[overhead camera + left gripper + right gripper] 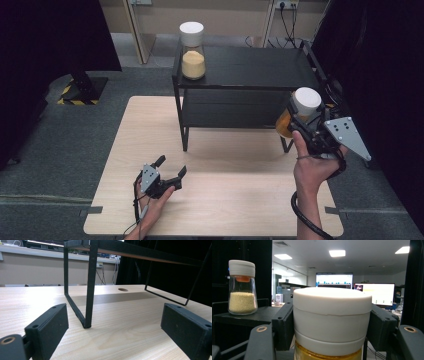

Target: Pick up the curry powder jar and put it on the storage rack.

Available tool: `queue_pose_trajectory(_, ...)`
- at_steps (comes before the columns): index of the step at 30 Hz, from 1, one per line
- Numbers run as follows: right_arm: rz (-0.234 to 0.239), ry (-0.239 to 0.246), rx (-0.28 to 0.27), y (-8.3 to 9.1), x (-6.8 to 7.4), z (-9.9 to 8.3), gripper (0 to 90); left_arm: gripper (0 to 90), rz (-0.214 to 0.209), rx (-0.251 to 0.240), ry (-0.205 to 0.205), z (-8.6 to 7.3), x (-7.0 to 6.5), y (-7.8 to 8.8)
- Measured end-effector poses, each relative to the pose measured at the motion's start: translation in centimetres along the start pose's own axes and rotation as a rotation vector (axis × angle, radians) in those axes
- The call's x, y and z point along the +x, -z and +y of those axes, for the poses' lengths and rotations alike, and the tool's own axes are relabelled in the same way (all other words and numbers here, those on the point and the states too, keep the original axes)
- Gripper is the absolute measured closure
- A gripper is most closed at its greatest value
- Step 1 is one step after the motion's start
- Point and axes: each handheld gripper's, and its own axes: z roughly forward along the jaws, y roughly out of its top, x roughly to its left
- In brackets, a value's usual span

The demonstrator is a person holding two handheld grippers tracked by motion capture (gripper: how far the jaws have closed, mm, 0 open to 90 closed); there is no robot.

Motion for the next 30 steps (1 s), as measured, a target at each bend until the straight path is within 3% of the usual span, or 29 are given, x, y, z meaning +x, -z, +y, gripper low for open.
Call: queue_pose_trajectory(30,0.007,-0.005,-0.041,-3.0,0.3,3.3,33.9,6.9,-0.003,0.003,-0.007,0.0,-0.1,-0.1)
